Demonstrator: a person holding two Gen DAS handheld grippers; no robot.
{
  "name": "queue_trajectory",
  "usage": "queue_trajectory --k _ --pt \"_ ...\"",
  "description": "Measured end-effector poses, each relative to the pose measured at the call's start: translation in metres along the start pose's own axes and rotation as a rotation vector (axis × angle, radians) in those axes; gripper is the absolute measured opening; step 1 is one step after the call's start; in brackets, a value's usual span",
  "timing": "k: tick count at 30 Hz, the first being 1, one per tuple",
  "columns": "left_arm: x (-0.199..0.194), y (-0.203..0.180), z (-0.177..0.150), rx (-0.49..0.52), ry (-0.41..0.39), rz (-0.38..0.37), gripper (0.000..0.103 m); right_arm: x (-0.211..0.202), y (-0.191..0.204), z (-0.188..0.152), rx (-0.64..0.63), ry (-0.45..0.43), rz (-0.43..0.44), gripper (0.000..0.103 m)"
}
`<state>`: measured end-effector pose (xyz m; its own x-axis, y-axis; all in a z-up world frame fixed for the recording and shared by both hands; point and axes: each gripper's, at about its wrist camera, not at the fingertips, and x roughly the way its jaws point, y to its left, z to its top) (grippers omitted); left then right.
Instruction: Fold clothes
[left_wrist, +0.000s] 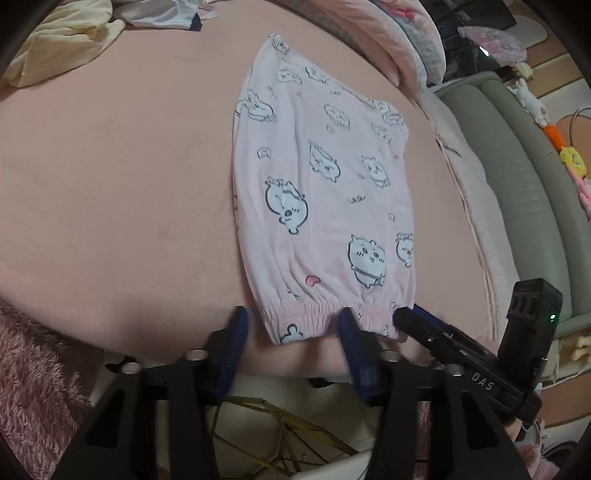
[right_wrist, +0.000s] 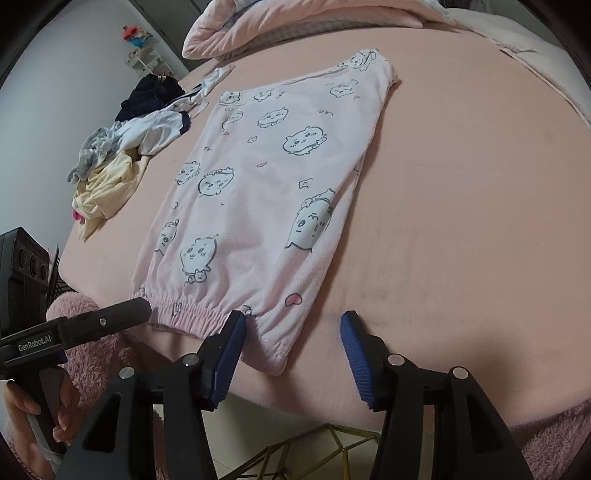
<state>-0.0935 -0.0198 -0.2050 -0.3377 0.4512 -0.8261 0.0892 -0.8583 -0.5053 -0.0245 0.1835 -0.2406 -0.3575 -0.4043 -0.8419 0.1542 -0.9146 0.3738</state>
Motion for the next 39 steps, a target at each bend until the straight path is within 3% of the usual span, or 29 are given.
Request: queue_trajectory --k 2,5,6,7,8,10,11,15,20,22,25,28,31,36,39 --pt "0.000 0.002 -0.002 -0.001 0.007 0.001 0.030 0.001 0.000 0.000 0.005 0.000 0.015 0.054" --pt "-0.001 0.006 -0.002 -0.020 0.008 -0.022 0.030 0.002 -0.002 0.002 0.013 -0.002 0.052 0.050" --pt "-0.002 0.007 -0.002 -0.022 0.009 -0.028 0.030 0.003 -0.001 0.003 0.012 0.002 0.078 0.044" --pt "-0.002 0.007 -0.002 -0.022 0.008 -0.032 0.030 0.004 -0.001 0.004 0.012 0.005 0.104 0.026" --pt "-0.004 0.005 -0.002 -0.017 0.005 -0.030 0.030 0.005 0.000 0.005 0.010 0.007 0.125 0.019" --pt "-0.008 0.002 -0.003 -0.008 -0.003 -0.026 0.017 0.001 0.005 0.007 -0.014 -0.012 0.108 0.013" --pt "-0.010 0.000 -0.004 0.000 -0.009 -0.026 0.016 -0.001 0.007 0.008 -0.023 -0.020 0.100 0.012" --pt "-0.025 -0.017 -0.007 0.057 -0.033 -0.028 0.016 -0.004 0.004 0.001 -0.013 0.011 0.089 0.011" --pt "-0.001 -0.013 -0.016 0.072 0.087 0.030 0.019 -0.006 -0.001 -0.008 0.000 0.050 0.076 0.011" --pt "-0.001 -0.005 -0.014 0.029 0.112 0.012 0.021 -0.008 -0.002 -0.011 0.005 0.066 0.071 0.015" --pt "-0.026 0.001 -0.004 0.016 0.039 0.051 0.033 -0.022 -0.002 -0.004 -0.011 0.026 0.028 0.015" --pt "-0.045 0.005 0.016 0.055 -0.041 0.127 0.034 -0.040 0.000 0.008 -0.037 -0.038 -0.030 0.016" --pt "-0.039 0.011 0.041 0.063 -0.053 0.153 0.034 -0.058 0.002 0.019 -0.063 -0.098 -0.088 0.025" --pt "-0.020 0.011 0.064 0.068 -0.044 0.165 0.034 -0.025 -0.005 0.048 -0.039 -0.022 -0.115 0.025" --pt "-0.016 0.008 0.070 0.068 -0.056 0.156 0.038 -0.011 -0.015 0.055 0.014 0.021 -0.054 0.025"
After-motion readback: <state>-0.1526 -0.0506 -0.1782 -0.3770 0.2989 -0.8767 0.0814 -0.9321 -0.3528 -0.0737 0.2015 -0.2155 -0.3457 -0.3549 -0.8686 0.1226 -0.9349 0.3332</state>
